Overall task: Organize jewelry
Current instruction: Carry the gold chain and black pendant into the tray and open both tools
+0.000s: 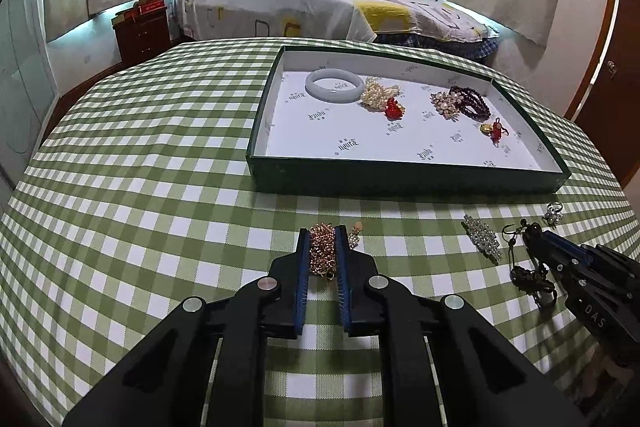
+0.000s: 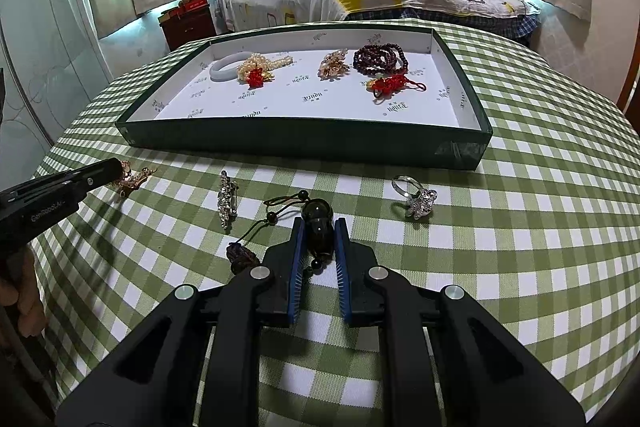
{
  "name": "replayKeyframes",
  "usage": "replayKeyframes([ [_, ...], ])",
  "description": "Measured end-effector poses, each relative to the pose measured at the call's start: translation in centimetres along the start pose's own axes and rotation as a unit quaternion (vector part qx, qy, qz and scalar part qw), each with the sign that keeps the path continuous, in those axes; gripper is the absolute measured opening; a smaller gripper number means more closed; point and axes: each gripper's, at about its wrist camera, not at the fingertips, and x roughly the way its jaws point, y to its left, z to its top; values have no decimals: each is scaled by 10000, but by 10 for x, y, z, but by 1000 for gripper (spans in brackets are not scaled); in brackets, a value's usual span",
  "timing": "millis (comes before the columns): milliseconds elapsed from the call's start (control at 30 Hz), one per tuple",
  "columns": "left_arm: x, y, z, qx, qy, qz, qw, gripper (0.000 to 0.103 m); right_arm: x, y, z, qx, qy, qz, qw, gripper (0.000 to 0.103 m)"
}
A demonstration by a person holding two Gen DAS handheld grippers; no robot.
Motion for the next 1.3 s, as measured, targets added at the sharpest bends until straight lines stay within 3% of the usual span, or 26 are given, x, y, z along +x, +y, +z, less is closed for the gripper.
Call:
replayKeyframes([
  [1300,-65,-19,26,102,-835,-236,9962,13,-78,7,23,101,-994,137,9949,15],
])
